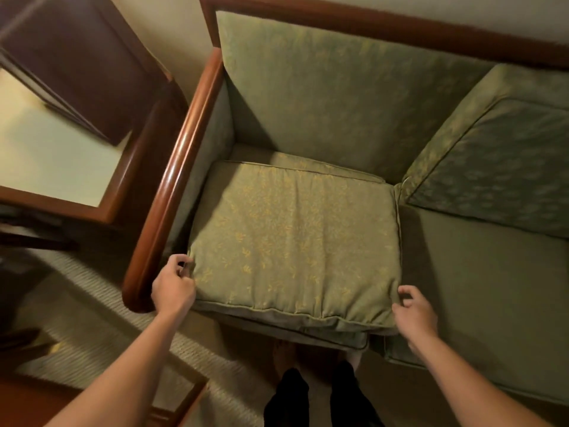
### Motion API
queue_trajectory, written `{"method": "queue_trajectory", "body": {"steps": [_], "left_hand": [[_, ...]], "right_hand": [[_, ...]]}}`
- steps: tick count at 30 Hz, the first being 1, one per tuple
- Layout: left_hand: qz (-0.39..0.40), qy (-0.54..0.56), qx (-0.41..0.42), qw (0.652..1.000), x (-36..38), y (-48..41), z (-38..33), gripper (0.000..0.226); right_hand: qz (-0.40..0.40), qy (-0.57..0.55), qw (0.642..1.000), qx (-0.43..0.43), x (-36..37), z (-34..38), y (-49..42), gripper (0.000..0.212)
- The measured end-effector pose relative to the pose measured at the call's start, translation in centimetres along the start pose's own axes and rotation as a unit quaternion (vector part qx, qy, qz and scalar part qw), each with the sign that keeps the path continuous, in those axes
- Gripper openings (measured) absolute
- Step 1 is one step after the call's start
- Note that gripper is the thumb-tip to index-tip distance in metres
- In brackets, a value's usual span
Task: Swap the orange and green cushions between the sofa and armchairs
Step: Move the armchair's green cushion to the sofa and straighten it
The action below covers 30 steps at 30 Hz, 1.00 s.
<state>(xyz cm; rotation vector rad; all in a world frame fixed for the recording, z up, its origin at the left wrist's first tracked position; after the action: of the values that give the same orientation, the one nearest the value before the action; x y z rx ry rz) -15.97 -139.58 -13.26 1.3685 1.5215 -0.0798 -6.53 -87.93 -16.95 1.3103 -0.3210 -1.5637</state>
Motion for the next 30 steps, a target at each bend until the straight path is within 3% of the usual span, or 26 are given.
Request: {"method": "queue_trajectory", "body": {"steps": [5, 10, 13, 15, 18, 21, 24, 27, 30], "left_hand": [[0.020, 0.007, 0.096, 0.995, -6.3, 1.0, -7.7, 0.036], [0.019, 0.115, 0.108, 0.987, -12.4, -1.8, -16.1, 0.013], [0.066, 0.131, 0.161, 0.976, -12.4, -1.6, -19.5, 0.065], [0.064, 0.018, 0.267, 0.961, -10.7, 0.1, -21.4, 0.088], [0.017, -0.269, 0.394, 0.879, -6.7, 1.5, -22.1, 0.108], [0.002, -0.340, 0.390, 0.856, -6.5, -0.7, -22.1, 0.106], [0.006, -0.374, 0.381, 0.846, -7.6, -2.8, -24.9, 0.107], [0.028, -0.396, 0.386, 0.832, -8.2, -4.1, -28.1, 0.110], [0.030, -0.381, 0.375, 0.845, -8.6, -5.1, -29.8, 0.110]], "right_hand": [[-0.008, -0.027, 0.999, -0.046, -7.4, 6.6, 0.0, 0.030], [-0.087, -0.077, 0.987, -0.114, -16.1, 17.1, -1.1, 0.028], [-0.123, -0.162, 0.975, -0.091, -17.9, 20.9, -3.0, 0.029], [-0.133, -0.237, 0.960, -0.062, -18.3, 22.2, -4.0, 0.024], [-0.137, -0.263, 0.954, -0.048, -19.4, 24.3, -4.3, 0.016], [-0.171, -0.088, 0.975, -0.110, -19.3, 26.6, -2.8, 0.017], [-0.192, 0.162, 0.932, -0.262, -15.9, 29.3, -0.1, 0.010], [-0.156, 0.282, 0.877, -0.356, -12.4, 30.6, 1.7, 0.045], [-0.126, 0.391, 0.828, -0.382, -10.1, 30.8, 2.6, 0.082]]}}
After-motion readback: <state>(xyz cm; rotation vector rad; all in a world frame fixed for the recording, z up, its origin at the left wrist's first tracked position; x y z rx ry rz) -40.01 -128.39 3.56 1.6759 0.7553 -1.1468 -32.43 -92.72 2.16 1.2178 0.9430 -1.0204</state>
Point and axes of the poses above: each hand's wrist, its own y-axis away from the middle knuckle, its own x-axis out of the palm, z = x × y, the point moved 7 cm from there along -y, towards the middle knuckle, and after that the axes turned 12 degrees about z, right-handed, at the moved point
